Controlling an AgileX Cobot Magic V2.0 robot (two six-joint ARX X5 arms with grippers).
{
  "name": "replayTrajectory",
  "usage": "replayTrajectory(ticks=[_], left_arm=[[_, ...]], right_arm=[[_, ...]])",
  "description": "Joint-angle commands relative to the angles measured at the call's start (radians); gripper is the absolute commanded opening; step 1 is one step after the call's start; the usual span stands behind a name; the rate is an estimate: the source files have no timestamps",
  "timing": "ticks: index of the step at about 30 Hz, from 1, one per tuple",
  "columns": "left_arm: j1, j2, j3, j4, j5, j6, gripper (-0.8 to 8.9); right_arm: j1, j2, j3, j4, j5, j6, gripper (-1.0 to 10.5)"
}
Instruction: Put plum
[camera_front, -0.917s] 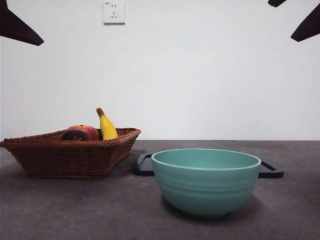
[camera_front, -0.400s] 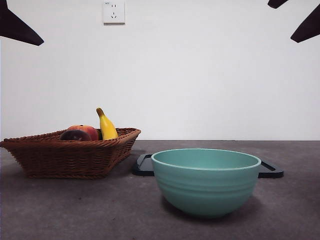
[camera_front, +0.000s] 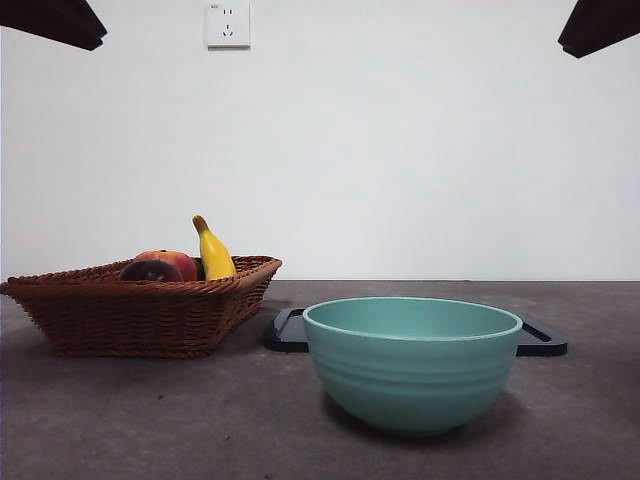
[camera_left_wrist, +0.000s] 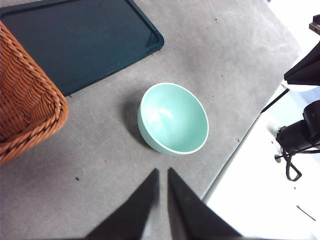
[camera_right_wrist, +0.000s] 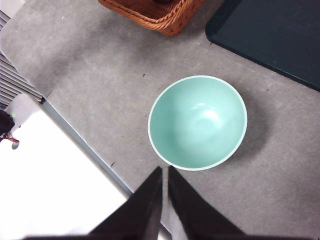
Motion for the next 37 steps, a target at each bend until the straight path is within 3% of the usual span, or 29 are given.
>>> replayTrajectory(ticks=[1,23,26,29,37], left_arm=[[-0.003,0.006,0.012,0.008,0.003,0.012,0.10],[-0.004,0.006,0.012,0.014,0.003,0.012,0.10],[0.006,-0.023,0.012,0.054,-0.034,0.036,0.10],[0.039,-0.072,0.010,0.169,-0.118,0.031,0.10],[0.177,-0.294,-0.151,0.705,-0.308,0.030,0.10]], right_arm=[[0.005,0.006,0.014,0.004,-0.001,-0.008,0.1],[0.005,0.006,0.014,0.040,0.000,-0.008,0.1],[0.005,0.006,0.014,0.040,0.000,-0.008,0.1],[0.005,0.006,0.014,0.040,-0.001,-0.008,0.1],[0.005,0.006,0.014,0.040,-0.001,-0.008,0.1]])
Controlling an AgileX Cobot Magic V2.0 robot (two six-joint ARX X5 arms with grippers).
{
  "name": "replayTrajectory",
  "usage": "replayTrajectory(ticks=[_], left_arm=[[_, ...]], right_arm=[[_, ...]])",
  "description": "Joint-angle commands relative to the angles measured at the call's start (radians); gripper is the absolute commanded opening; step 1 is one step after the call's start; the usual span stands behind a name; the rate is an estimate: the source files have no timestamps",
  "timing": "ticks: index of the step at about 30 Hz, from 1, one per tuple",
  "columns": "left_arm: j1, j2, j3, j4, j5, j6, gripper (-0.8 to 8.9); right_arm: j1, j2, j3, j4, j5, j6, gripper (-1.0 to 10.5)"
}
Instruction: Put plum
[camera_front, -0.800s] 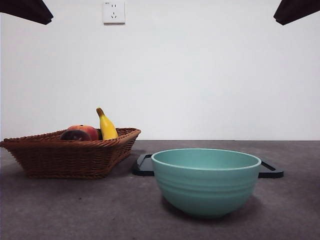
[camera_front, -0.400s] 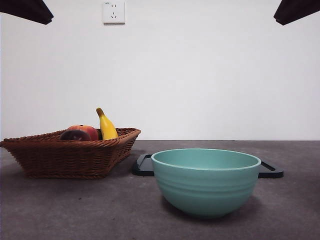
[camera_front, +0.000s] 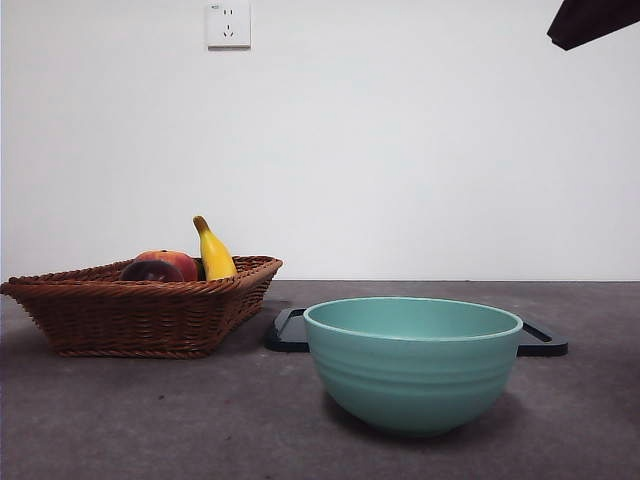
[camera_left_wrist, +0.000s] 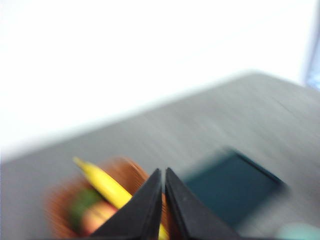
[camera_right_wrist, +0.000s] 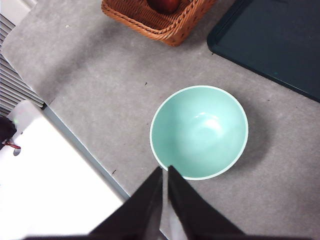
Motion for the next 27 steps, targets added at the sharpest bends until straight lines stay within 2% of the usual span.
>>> replayTrajectory(ticks=[1,6,10,19,27], left_arm=[[0.037,-0.075,-0.089,0.169,-0.091,0.014,0.09],[0.093,-0.239,-0.275,0.278,-0.281,0.016,0.10],[0.118,-0.348,-0.412,0.285,-0.359,0.016,0.09],[0.134,-0.566,-0.692,0.280,-0.380,0.005,0.10],[0.135,-0.666,-0.793,0.213,-0.380,-0.009,0.10]], right_arm=[[0.005,0.006,0.014,0.010,0.000,-0.008,0.1],[0.005,0.006,0.014,0.010,0.000,-0.009,0.1],[0.005,0.006,0.014,0.010,0.000,-0.008,0.1],[0.005,0.006,0.014,0.010,0.000,-0.008,0.1],[0.005,0.006,0.014,0.010,0.000,-0.008,0.1]])
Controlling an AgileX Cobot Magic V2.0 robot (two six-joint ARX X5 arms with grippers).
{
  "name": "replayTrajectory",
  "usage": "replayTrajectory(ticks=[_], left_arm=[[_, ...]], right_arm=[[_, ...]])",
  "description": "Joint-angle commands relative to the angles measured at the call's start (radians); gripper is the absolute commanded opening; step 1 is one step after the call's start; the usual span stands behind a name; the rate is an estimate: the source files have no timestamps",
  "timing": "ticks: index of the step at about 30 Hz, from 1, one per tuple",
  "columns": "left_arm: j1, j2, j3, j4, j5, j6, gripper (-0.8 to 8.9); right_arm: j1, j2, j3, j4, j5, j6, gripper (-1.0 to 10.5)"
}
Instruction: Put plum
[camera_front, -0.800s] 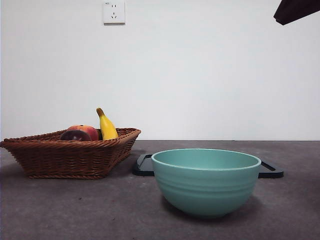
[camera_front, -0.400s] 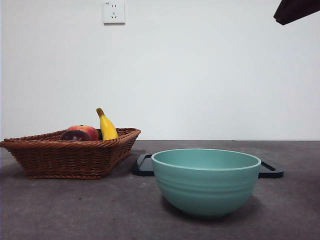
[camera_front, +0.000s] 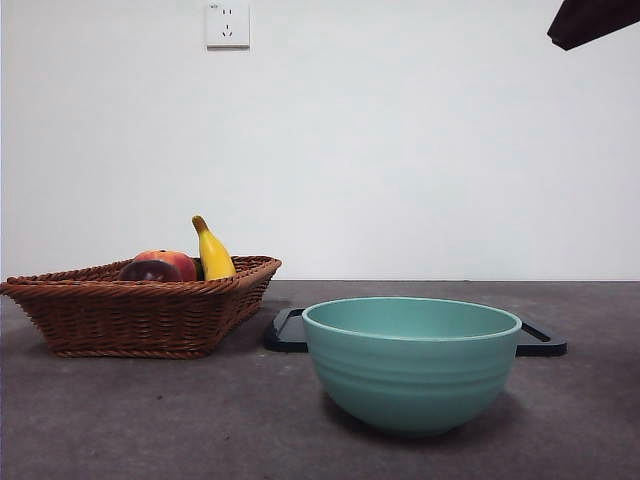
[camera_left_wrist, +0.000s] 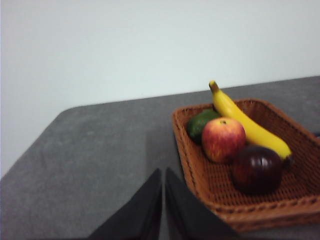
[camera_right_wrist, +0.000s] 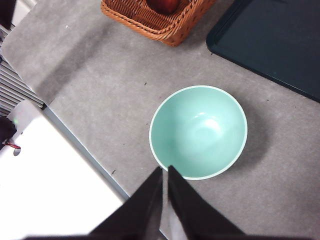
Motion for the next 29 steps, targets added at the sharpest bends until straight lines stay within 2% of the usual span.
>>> replayTrajectory(ticks=[1,19,29], left_arm=[[0.002,-0.021,-0.026,-0.002,-0.005,-0.007,0.09],[0.002,-0.059,-0.071,-0.152,-0.005,-0.029,0.10],[0.002,-0.059,-0.071,-0.151,-0.004,-0.056,0.10]], right_arm=[[0.005,0.006,0.014,0.010,0.000,-0.008,0.1],[0.005,0.006,0.014,0.010,0.000,-0.008,0.1],[0.005,0.006,0.015,0.010,0.000,-0.008,0.1]])
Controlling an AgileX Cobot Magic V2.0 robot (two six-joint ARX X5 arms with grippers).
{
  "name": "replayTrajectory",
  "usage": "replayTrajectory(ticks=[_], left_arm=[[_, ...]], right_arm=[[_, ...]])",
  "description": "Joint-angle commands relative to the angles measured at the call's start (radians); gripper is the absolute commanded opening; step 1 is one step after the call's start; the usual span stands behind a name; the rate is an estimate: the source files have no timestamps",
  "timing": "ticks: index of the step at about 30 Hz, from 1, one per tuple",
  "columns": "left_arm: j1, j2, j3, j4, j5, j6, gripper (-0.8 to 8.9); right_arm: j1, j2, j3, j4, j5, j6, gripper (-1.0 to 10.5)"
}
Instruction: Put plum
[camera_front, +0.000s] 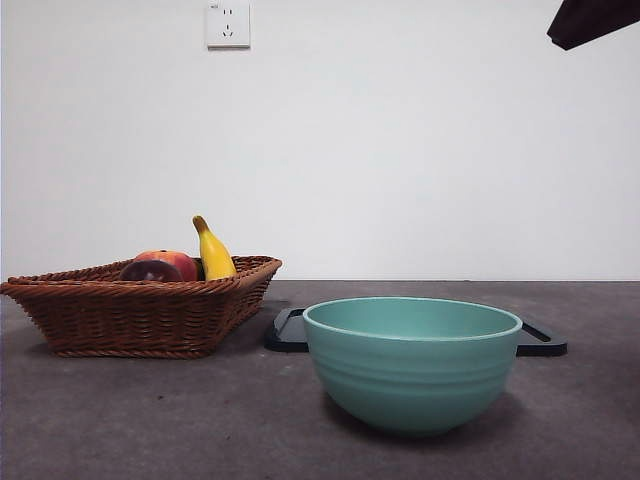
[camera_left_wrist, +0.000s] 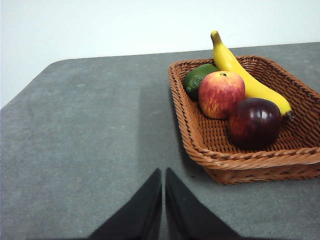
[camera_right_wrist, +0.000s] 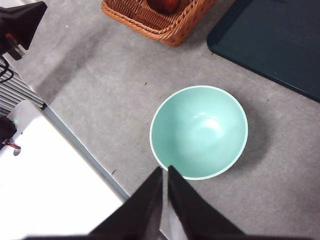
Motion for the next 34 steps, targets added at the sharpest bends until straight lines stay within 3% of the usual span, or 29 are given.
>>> replayTrajectory(ticks=[1,18,22,25,31,34], left_arm=[[0.002,-0.002,-0.021,-0.009,-0.003,-0.008,0.09],[0.002,-0.002,-0.021,-0.009,-0.003,-0.008,0.10],[0.002,-0.002,-0.021,-0.009,-0.003,-0.008,0.09],[0.002,-0.002,-0.021,-0.009,-0.003,-0.008,0.09],[0.002,-0.002,-0.021,-0.009,-0.003,-0.008,0.10],[0.002,-0.002,-0.021,-0.009,-0.003,-0.008,0.10]], right_arm=[[0.005,0.006,0.014,0.010,0.000,-0.008,0.1],[0.005,0.006,0.014,0.010,0.000,-0.011,0.1],[-0.012,-0.010,0.014,0.026,0.077,-0.089,0.1],[-0.073,-0.037,0.001,0.111,0.166,-0.110,0.1],[-0.309,-0.152,-0.087,0.301,0.169,-0.140,0.1],[-0.471,-0.277,-0.237,0.462,0.169,-0.173,0.1]])
